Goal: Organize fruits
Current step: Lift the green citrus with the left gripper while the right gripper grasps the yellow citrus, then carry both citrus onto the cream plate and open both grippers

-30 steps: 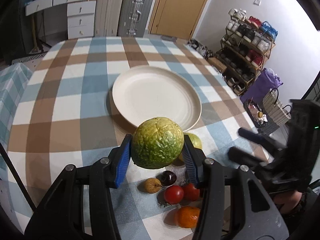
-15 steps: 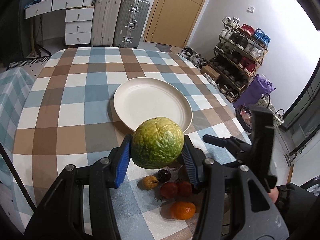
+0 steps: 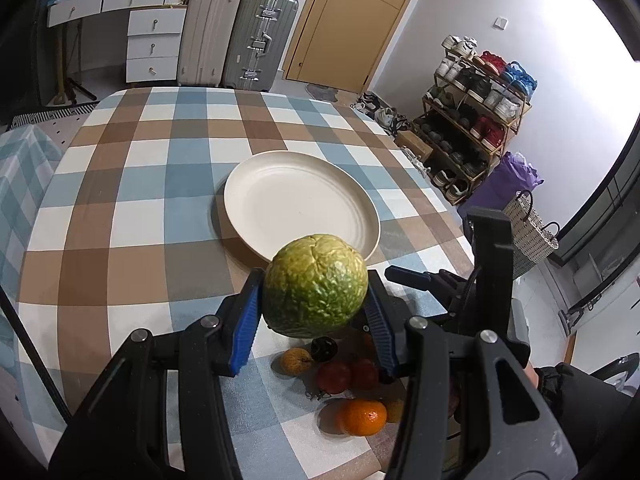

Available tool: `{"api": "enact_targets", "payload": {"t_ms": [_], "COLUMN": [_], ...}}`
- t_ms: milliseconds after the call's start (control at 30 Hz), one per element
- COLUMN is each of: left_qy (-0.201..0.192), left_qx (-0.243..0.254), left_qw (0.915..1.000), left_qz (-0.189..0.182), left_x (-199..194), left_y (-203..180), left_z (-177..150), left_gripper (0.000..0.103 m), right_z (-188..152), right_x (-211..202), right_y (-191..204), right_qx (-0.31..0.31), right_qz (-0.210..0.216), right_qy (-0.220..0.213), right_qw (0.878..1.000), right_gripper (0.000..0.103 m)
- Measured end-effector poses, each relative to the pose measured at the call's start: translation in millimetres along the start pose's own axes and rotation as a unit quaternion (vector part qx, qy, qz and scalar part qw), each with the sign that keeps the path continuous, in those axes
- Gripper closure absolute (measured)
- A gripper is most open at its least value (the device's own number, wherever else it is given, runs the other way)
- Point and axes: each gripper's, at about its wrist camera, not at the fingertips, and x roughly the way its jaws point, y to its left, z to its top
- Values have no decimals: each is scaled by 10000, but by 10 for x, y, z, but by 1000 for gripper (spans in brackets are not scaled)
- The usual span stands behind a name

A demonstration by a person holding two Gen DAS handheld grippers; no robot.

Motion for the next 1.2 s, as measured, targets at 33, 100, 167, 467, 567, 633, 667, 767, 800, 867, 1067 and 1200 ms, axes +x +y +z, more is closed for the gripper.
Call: {"api": "enact_targets", "payload": {"t_ms": [33, 100, 167, 467, 567, 633, 667, 767, 800, 867, 1067, 1200], "left_qy": [2, 3, 9, -8, -1, -4, -3, -20, -37, -44, 32, -6], "left_qx": [7, 26, 48, 38, 34, 35, 33, -6, -13, -8, 69, 159], "left_qw": [10000, 10000, 10000, 10000, 10000, 10000, 10000, 9999, 9999, 9998, 9992, 9983], "left_qz": [0, -2, 15, 41, 49, 56, 69, 116, 155, 212, 405, 568], "left_x": [1, 3, 11, 31, 39, 39, 40, 33, 32, 44, 153, 198], "left_y": [3, 6, 5, -14, -11, -10, -5, 15, 18, 25, 3, -34], "left_z": [1, 1, -1, -8, -8, -9, -8, -12, -13, -8, -24, -20], "left_gripper": [57, 57, 57, 57, 57, 57, 57, 57, 57, 57, 57, 57], "right_z": [2, 1, -10, -38, -38, -38, -45, -48, -50, -51, -44, -26], "right_x": [2, -1, 8, 55, 51, 44, 32, -13, -31, -76, -271, -403], "right_y": [7, 25, 37, 29, 39, 58, 57, 49, 49, 47, 7, -16], "right_qx": [-12, -37, -45, 0, 8, -51, -60, -50, -53, -60, 6, 32], "right_qz": [27, 69, 78, 142, 218, 115, 102, 125, 135, 164, 272, 331], "right_qy": [19, 38, 91, 325, 371, 368, 357, 328, 310, 248, 23, -147], "right_qw": [10000, 10000, 9999, 9994, 9991, 9992, 9993, 9994, 9994, 9995, 9996, 9993], "right_gripper": [0, 7, 14, 46, 53, 53, 53, 53, 53, 53, 53, 53]}}
